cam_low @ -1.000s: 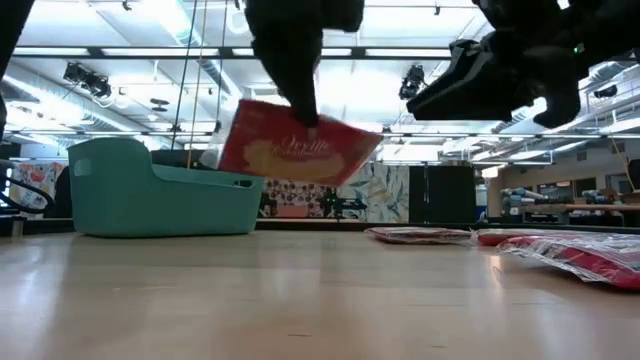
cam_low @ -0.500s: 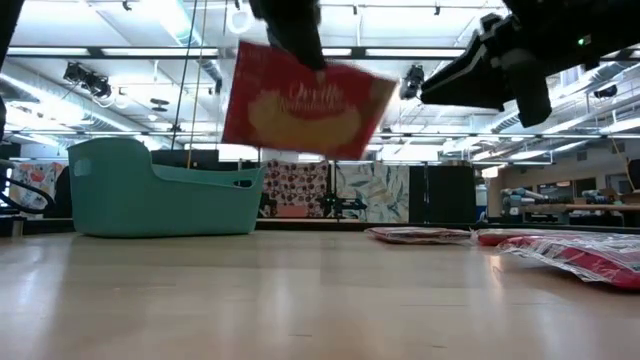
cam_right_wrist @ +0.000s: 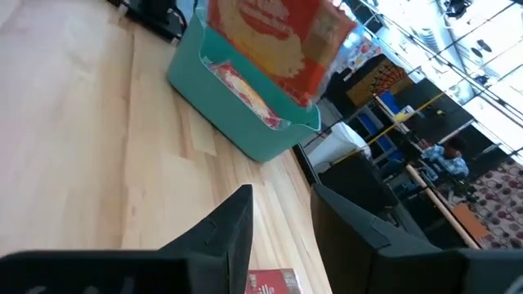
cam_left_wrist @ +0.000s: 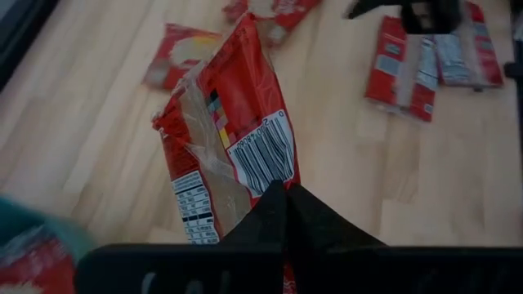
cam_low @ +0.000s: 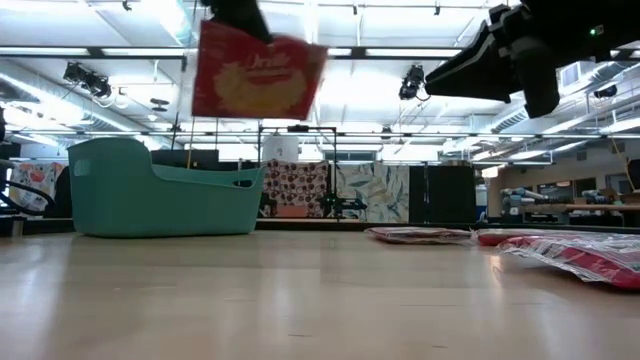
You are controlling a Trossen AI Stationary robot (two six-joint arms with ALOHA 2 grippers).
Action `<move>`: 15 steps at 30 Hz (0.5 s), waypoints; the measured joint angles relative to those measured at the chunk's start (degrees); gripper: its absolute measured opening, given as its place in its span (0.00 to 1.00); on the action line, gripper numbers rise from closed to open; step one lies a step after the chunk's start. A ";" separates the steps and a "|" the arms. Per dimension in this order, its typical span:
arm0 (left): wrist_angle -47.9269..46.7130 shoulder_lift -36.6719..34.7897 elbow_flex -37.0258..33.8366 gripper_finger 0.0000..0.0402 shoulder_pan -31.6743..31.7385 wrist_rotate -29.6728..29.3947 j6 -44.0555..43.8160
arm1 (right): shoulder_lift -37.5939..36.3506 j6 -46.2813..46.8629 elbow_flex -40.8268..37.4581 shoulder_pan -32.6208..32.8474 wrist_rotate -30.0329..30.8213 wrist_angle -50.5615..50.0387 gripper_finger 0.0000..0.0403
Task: Sort popcorn bags into baskets
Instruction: Put the red popcorn bag into the green bin
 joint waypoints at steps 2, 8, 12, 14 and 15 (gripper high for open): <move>0.71 -2.63 -2.91 0.01 1.35 -0.10 -0.92 | 0.00 -0.04 0.00 -0.12 -1.07 0.22 0.32; 3.18 -10.48 -10.10 0.01 5.16 -0.08 -2.18 | 0.00 0.21 0.00 -0.67 -2.67 0.67 0.32; 4.58 -14.83 -14.09 0.01 7.75 0.15 -2.63 | 0.00 0.44 0.00 -0.67 -2.77 0.67 0.32; 5.08 -16.78 -16.12 0.01 9.27 0.54 -2.92 | 0.00 0.46 0.00 -0.67 -2.77 0.67 0.32; 5.85 -17.63 -17.13 0.01 10.02 0.83 -3.09 | 0.00 0.46 0.00 -0.66 -2.78 0.66 0.32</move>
